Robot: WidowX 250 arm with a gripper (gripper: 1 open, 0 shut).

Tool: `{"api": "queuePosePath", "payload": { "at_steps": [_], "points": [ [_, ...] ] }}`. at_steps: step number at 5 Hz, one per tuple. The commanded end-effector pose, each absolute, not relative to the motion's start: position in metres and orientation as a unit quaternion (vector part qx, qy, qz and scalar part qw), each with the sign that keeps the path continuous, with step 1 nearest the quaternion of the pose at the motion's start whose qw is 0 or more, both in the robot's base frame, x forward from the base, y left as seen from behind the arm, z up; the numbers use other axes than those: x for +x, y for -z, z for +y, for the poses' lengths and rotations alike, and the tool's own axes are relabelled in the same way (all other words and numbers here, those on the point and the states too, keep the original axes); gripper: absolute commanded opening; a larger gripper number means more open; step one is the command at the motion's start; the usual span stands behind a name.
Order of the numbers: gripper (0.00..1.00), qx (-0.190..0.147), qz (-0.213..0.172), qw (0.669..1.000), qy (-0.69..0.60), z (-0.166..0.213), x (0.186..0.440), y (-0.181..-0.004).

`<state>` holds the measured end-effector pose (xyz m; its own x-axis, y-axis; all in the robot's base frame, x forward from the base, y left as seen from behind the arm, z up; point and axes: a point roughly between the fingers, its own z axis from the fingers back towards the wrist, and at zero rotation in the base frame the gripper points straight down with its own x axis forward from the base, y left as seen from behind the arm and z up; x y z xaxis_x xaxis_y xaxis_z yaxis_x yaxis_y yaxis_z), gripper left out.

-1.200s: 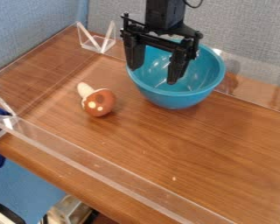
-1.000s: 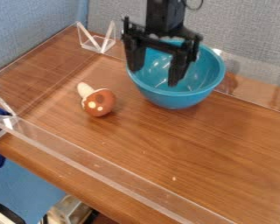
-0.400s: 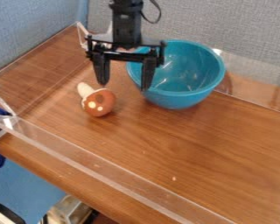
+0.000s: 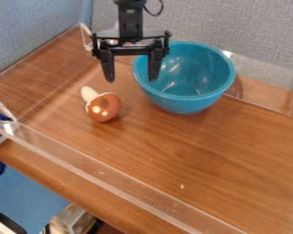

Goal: Remove the mushroom from inside the blue bowl and put it on the table

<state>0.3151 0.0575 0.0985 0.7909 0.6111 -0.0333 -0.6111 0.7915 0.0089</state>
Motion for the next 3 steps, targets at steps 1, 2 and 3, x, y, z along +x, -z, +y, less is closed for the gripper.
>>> {"api": "queuePosePath", "payload": {
  "at_steps": [1,2,3],
  "points": [
    [1.00,-0.007,-0.015,0.936,-0.351,0.062,0.324,-0.110],
    [1.00,-0.005,-0.017,0.931,-0.366,0.063,0.326,-0.105],
    [1.00,-0.002,-0.020,0.926,-0.376,0.062,0.328,-0.100]
  ]
}}
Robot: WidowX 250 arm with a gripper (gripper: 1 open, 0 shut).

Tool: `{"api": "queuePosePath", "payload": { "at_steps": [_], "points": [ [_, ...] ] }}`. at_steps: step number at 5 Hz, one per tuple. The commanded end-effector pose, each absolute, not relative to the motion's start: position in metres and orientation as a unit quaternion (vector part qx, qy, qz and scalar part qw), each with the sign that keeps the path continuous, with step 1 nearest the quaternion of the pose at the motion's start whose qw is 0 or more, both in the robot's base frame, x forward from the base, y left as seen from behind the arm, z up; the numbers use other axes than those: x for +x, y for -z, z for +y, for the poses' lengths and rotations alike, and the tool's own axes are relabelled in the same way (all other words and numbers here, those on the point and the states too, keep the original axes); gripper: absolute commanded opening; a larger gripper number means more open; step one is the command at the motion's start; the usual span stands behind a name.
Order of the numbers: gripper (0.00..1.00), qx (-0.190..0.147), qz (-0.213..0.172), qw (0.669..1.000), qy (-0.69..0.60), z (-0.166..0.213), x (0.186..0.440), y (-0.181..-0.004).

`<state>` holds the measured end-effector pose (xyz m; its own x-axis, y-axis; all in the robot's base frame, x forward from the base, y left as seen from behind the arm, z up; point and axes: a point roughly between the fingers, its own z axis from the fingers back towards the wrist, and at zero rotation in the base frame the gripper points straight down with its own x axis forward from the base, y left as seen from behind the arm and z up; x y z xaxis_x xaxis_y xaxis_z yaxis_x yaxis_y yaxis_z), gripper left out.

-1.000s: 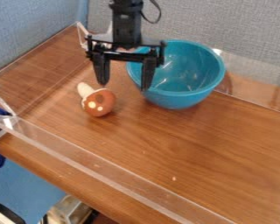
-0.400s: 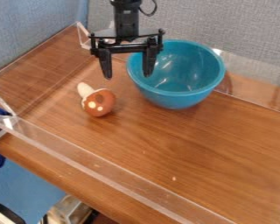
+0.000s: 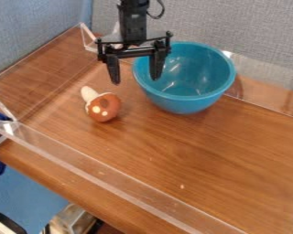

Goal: Remove the mushroom from inside the blue bowl and put it on the table

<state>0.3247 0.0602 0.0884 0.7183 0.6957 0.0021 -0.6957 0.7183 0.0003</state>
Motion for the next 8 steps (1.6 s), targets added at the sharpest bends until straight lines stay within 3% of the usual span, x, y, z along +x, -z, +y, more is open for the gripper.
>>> {"api": "queuePosePath", "payload": {
  "at_steps": [1,2,4,7,8],
  "points": [
    [1.00,0.001,-0.022,0.926,-0.377,0.076,0.329,-0.093],
    [1.00,0.001,-0.024,0.927,-0.374,0.088,0.331,-0.088],
    [1.00,0.000,-0.031,0.922,-0.386,0.065,0.346,-0.099],
    [1.00,0.004,-0.033,0.921,-0.387,0.035,0.352,-0.084],
    [1.00,0.007,-0.032,0.911,-0.411,0.042,0.365,-0.075]
  ]
}}
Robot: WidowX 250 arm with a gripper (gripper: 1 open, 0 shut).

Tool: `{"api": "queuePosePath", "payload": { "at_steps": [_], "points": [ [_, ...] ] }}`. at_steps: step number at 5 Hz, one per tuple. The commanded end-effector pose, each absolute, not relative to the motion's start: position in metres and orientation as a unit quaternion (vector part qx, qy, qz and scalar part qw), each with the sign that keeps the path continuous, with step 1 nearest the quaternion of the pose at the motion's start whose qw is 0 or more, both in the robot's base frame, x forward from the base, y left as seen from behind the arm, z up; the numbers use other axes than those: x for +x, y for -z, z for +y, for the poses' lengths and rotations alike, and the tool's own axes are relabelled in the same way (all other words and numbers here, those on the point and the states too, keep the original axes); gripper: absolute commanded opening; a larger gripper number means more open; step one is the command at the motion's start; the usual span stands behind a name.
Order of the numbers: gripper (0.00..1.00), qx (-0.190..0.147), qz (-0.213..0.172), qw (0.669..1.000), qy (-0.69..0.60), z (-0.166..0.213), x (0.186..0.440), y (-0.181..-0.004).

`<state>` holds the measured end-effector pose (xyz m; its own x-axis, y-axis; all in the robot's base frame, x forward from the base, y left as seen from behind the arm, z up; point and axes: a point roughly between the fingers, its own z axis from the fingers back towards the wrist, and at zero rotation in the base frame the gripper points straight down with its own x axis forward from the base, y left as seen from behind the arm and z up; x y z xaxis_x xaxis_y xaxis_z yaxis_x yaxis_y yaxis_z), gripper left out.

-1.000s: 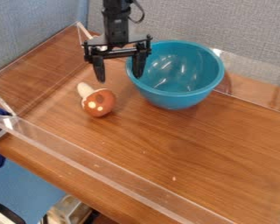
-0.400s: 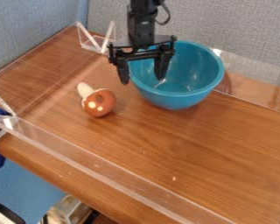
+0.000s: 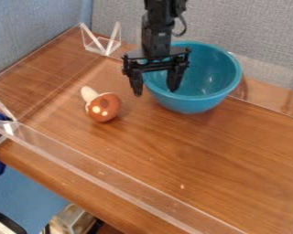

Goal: Remove the mushroom from inside the blue bowl and put it on the table

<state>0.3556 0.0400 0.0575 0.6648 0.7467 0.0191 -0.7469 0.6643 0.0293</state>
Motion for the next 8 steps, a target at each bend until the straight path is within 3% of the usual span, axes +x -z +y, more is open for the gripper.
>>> {"api": "queuePosePath", "payload": {
  "at_steps": [1,2,3,4,8],
  "points": [
    [1.00,0.010,-0.031,0.900,-0.435,0.050,0.380,-0.066],
    [1.00,0.012,-0.031,0.901,-0.432,0.047,0.378,-0.054],
    [0.00,0.014,-0.031,0.903,-0.428,0.045,0.376,-0.042],
    [1.00,0.015,-0.033,0.888,-0.458,0.047,0.375,-0.045],
    [1.00,0.026,-0.044,0.799,-0.599,0.049,0.364,-0.041]
  ]
}}
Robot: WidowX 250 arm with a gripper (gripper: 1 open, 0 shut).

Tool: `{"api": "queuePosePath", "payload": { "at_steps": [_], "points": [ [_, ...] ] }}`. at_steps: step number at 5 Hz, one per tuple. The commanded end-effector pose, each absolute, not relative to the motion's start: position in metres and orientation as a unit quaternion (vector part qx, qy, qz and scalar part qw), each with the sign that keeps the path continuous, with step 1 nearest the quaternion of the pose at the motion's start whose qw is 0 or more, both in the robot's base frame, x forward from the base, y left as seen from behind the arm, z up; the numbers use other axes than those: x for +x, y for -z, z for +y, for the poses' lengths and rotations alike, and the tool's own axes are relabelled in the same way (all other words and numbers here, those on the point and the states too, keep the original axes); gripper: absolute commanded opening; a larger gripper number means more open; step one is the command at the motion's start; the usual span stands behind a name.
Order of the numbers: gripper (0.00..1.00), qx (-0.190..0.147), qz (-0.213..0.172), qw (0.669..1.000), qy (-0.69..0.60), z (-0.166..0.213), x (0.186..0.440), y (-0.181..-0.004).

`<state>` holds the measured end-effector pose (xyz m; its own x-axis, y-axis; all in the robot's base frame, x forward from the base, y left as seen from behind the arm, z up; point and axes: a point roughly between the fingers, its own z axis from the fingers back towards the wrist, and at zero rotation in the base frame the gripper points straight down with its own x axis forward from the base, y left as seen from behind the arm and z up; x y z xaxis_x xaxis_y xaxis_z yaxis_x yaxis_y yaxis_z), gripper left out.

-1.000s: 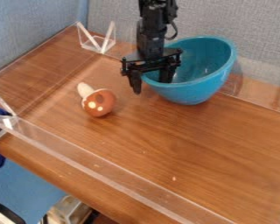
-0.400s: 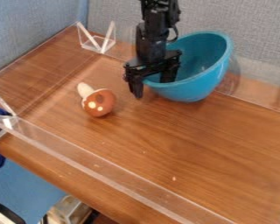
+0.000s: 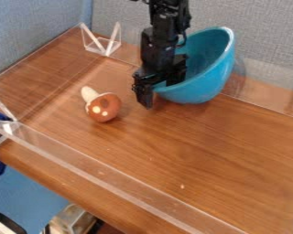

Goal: Remove the mushroom from inside the blue bowl and put it on the table

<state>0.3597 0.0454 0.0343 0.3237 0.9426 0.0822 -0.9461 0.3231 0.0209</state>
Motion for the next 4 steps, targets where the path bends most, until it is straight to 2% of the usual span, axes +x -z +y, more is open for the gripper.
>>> {"api": "queuePosePath", "payload": {
  "at_steps": [1,3,4],
  "points": [
    [1.00,0.030,-0.045,0.786,-0.616,0.045,0.358,-0.044],
    [1.00,0.035,-0.049,0.800,-0.597,0.029,0.339,-0.047],
    [1.00,0.037,-0.049,0.798,-0.599,0.031,0.339,-0.044]
  ]
}}
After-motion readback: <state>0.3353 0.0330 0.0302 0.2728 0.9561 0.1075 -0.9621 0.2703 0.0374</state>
